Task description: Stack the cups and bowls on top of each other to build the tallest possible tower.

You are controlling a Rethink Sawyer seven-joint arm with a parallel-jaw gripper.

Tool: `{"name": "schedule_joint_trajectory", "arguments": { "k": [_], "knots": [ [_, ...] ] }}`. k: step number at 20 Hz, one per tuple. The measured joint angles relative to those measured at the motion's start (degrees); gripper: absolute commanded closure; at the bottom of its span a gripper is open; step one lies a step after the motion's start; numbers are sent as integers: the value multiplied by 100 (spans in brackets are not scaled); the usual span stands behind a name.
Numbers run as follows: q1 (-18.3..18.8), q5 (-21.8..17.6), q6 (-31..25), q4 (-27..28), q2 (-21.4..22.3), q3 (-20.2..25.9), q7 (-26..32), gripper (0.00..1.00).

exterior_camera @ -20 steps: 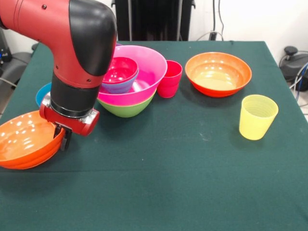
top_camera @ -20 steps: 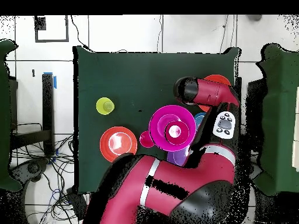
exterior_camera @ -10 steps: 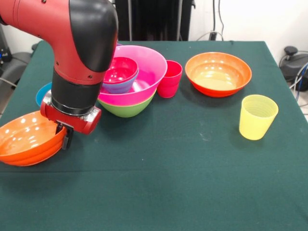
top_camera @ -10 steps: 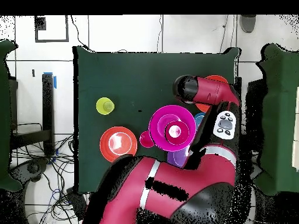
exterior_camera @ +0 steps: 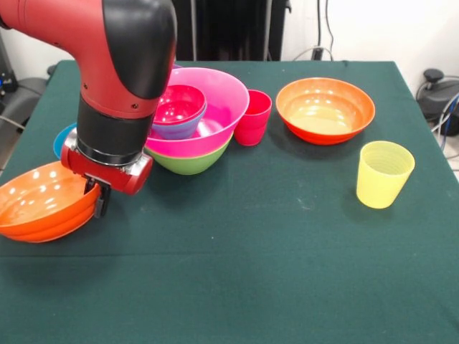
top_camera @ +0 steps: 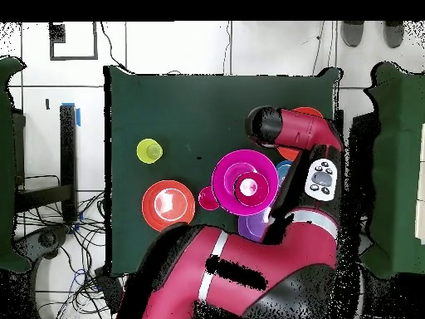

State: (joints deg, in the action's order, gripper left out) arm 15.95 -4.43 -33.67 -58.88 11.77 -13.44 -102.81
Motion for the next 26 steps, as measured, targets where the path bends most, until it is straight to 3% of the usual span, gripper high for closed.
{"name": "schedule_joint_trajectory", "arguments": {
  "k": [16, 26],
  "knots": [
    [3, 0, -1284, -41, 474, 4, 0, 100],
    [-4, -11, -1692, -41, 700, 10, 0, 100]
  ]
}}
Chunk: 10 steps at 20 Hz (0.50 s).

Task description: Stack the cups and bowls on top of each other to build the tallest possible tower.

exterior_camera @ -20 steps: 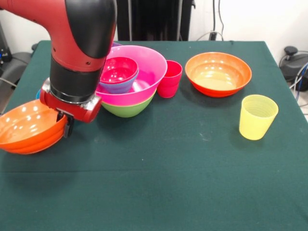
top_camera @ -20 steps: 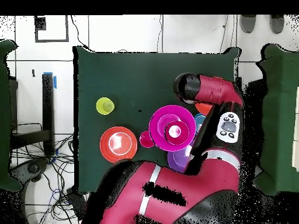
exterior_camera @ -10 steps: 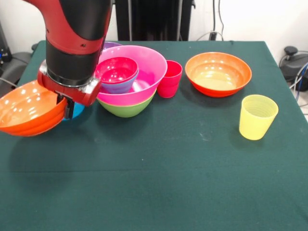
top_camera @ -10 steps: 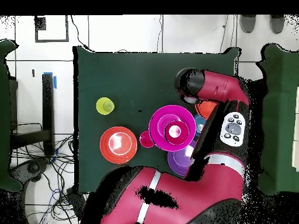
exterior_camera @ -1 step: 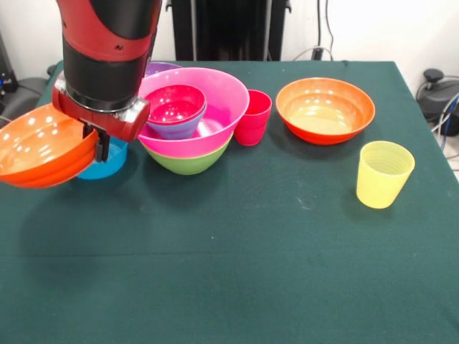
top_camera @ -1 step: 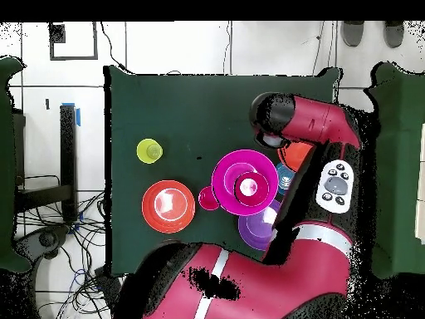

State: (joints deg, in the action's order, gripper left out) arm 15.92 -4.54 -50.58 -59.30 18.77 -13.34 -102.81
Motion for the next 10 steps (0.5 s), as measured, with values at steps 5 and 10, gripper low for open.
{"name": "schedule_joint_trajectory", "arguments": {
  "k": [5, 10],
  "knots": [
    [-31, -5, -65, 0, 114, 1, 0, 100],
    [-97, -11, -125, -1, 236, 1, 0, 100]
  ]
}}
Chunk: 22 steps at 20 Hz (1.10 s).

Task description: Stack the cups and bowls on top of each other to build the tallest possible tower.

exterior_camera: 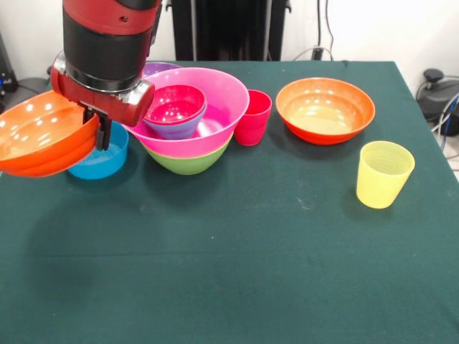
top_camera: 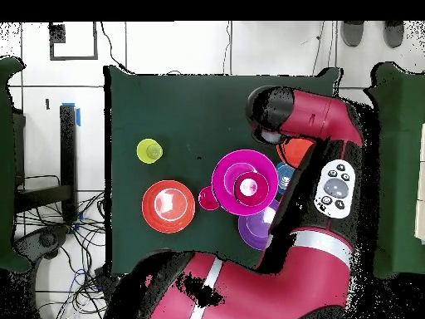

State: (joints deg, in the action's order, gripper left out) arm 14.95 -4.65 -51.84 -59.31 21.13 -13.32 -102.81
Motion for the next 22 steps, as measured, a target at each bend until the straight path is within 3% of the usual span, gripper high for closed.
{"name": "schedule_joint_trajectory", "arguments": {
  "k": [22],
  "knots": [
    [-373, -4, -15, -163, 267, 1, 0, 100]
  ]
}}
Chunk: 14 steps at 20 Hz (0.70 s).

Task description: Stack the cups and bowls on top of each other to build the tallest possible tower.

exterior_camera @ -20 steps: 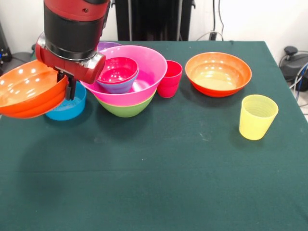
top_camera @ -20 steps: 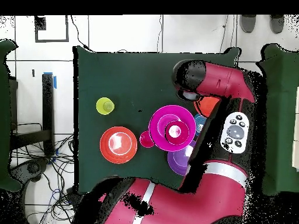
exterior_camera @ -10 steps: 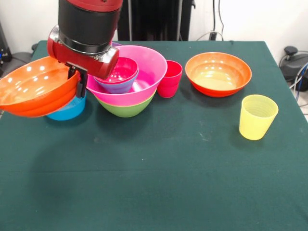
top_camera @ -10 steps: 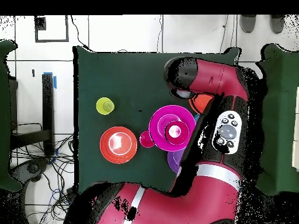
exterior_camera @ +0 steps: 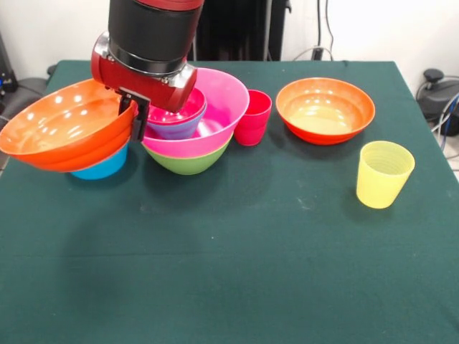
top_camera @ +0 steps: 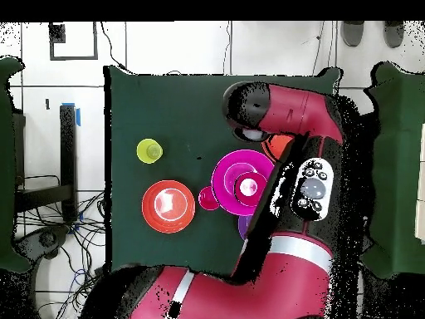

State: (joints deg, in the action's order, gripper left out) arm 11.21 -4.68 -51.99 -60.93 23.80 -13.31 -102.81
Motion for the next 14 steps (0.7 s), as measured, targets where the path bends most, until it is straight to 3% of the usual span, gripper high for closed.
{"name": "schedule_joint_trajectory", "arguments": {
  "k": [14],
  "knots": [
    [-72, 0, -127, -65, 115, -3, 0, 100]
  ]
}}
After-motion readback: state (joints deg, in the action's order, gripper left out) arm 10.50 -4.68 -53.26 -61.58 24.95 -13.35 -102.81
